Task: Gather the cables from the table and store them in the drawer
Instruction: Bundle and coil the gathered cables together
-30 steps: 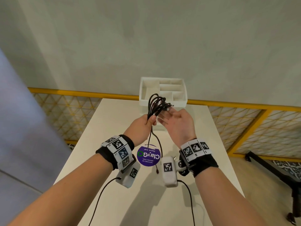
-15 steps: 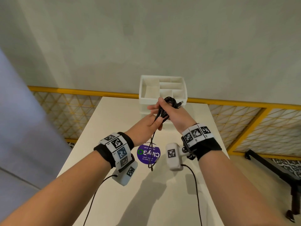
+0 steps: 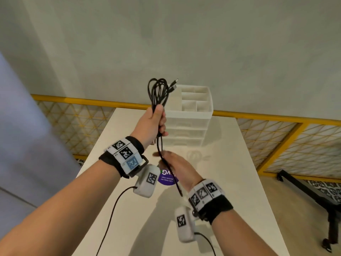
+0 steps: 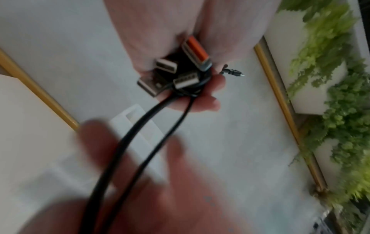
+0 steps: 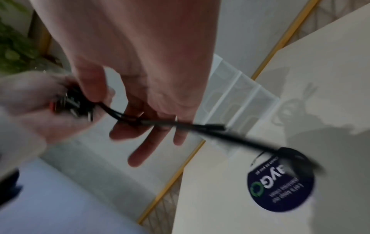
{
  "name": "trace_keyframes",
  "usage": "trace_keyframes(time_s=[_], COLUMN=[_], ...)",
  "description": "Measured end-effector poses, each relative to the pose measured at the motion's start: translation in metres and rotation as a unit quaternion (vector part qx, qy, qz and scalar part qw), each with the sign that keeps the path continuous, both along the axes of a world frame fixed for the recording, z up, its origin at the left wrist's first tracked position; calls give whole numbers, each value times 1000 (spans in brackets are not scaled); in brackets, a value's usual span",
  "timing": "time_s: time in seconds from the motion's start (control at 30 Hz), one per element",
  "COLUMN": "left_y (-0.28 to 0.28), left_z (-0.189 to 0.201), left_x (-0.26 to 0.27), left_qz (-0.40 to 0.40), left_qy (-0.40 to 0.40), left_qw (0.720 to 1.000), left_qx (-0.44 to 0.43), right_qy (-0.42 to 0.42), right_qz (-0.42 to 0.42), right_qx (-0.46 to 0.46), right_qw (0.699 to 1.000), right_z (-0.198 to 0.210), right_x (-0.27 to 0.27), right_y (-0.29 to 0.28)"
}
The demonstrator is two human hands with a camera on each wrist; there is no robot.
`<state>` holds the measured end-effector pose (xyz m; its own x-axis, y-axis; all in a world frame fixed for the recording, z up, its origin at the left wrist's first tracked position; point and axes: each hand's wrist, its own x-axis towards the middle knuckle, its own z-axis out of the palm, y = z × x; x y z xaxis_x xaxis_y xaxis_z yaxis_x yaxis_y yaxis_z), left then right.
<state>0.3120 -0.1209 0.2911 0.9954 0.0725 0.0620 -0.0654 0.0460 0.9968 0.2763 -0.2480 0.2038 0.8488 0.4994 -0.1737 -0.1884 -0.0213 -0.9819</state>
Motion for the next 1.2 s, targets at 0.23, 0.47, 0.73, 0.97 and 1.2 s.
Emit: trace_keyframes(time_s=[0.23,0.47,0.73,0.97,1.2], left_y=[33,22,-3,-12,7], left_z=[-5,-25,-18,-19,-19], left_x=[1,-18,-34,-32,-21], left_qz=[22,-88,-171,-156,-88], left_qy=[15,21,63,45,56], left_qw=[990,924,965,960,974], left_qx=[139,372,188,226,200], right_qy=[-54,-192,-306,-308,-463], right_qz=[-62,-103,-217,-245,-263], right_qx=[-152,-229,-185,-154,-205], right_qw=[985,949,908,906,821], right_z=[3,70,91,86,68], right_x=[-4,20,36,38,31], right_y=[-34,-50,-34,-24,-38])
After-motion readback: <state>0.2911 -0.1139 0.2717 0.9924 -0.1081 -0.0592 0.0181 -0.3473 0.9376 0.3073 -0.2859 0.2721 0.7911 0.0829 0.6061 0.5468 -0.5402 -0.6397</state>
